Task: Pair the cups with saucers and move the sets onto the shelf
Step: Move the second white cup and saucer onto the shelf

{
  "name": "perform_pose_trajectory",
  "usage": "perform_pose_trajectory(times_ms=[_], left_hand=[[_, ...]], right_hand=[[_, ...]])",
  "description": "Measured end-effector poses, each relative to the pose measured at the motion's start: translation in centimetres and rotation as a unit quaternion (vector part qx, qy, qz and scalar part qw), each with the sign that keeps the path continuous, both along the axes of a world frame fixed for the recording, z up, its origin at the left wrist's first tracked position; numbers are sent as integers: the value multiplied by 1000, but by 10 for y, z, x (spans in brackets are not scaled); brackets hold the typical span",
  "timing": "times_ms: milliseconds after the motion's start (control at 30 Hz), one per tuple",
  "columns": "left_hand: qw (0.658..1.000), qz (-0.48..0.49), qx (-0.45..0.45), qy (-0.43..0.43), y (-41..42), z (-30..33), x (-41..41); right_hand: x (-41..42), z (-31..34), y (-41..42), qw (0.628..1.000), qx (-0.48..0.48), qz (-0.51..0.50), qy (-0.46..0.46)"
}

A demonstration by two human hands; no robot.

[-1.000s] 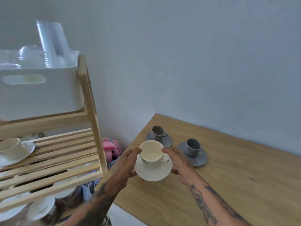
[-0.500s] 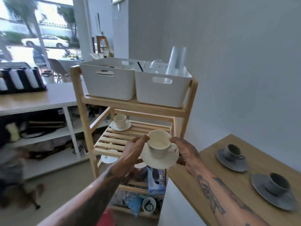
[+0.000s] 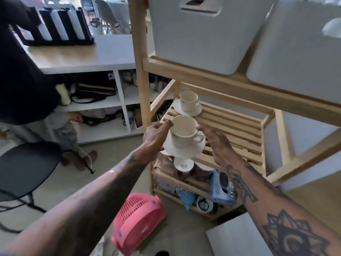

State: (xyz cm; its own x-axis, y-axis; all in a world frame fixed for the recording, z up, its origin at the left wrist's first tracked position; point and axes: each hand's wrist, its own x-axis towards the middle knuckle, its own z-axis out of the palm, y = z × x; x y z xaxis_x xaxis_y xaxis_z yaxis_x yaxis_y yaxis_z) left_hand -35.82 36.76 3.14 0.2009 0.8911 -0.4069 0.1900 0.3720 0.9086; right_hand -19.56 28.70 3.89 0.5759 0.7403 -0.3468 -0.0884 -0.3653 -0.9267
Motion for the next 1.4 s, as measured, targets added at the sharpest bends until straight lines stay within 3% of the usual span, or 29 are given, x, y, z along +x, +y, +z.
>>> perform_pose_trajectory(times_ms=[367,833,967,1167,1267,1400], left_hand=[[999,18,32,24,97,-68,47],[1000,3,11,21,96,-71,50],[993,37,100,44,66,-40,57],[992,-26,125,11,-26,31,86],[988,-97,123,-6,-92,63,114],[959,-256,125,-6,-184,93,161]], right_hand=[[35,-57,94,998,-54,-14,35],[45,-72,95,998,-57,-3,-10],[55,-46,63,1000,-19,4,2],[67,19,-38,1000,17,0,-4],[74,45,-112,999,42,24,-3],[100,71,-213,997,-32,64,-4]])
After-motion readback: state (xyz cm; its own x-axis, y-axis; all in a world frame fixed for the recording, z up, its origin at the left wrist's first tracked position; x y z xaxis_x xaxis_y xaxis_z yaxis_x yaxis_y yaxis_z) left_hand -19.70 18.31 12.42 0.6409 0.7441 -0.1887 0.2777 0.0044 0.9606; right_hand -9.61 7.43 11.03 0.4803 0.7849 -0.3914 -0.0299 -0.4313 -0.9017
